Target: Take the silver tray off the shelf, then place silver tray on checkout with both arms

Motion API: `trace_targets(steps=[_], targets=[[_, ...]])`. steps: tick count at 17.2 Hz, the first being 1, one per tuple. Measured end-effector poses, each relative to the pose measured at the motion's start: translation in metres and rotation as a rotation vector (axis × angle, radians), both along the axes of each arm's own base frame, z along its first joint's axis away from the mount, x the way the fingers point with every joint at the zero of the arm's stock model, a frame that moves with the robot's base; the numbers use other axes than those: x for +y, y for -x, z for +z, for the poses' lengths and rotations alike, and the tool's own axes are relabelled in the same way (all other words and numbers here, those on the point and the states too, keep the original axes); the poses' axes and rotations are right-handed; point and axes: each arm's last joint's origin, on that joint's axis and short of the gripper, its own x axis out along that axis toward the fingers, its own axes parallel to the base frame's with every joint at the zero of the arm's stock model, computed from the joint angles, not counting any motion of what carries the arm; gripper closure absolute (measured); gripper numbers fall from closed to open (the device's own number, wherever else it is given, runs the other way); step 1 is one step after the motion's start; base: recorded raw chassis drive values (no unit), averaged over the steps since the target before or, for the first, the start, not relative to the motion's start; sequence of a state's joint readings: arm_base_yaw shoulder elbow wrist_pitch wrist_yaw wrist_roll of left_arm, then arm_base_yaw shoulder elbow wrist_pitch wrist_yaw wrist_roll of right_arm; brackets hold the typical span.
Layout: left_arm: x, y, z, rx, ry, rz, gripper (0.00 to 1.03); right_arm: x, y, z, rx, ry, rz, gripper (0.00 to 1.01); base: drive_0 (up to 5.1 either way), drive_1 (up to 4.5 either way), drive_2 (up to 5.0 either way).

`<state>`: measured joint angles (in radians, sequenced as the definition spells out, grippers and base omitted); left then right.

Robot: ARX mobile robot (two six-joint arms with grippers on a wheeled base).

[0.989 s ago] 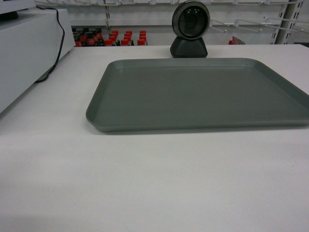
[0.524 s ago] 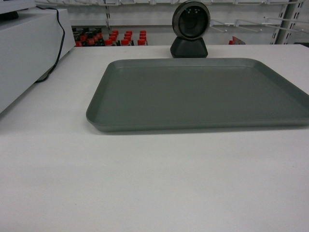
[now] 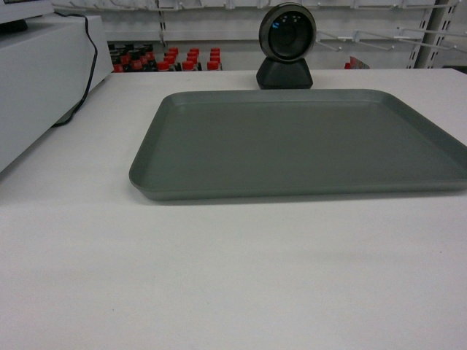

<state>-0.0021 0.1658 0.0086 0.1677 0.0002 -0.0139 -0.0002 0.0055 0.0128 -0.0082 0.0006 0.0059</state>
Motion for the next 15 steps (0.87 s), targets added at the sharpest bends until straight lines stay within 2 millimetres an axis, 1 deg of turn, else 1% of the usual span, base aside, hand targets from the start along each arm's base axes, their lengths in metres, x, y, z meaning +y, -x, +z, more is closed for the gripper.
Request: trace_targets(steps=[1,2,5,15], targets=[[0.0,0.0054,-0.0056,0.048,0.0,0.001,1.01,0.0,0.0001,0.001,-0.01,0.0,0.0,0.99,0.0,0.0,0.0],[0.0,0.01,-0.0013,-0.005,0.0,-0.001,1.01,0.0,0.0001,0.0006,-0.006,0.0,0.0,0.99,0.0,0.0,0.0],[0.0001,0.0099,-0.0041,0.021,0.0,0.002,1.01,0.0,0.0001,0.0007,-0.007,0.0,0.001,0.99,0.0,0.0,0.0],[0.0001,0.0099,-0.0036,0.015,0.0,0.002,1.01,0.0,0.0001,0.0006,-0.007,0.0,0.0,0.99,0.0,0.0,0.0]])
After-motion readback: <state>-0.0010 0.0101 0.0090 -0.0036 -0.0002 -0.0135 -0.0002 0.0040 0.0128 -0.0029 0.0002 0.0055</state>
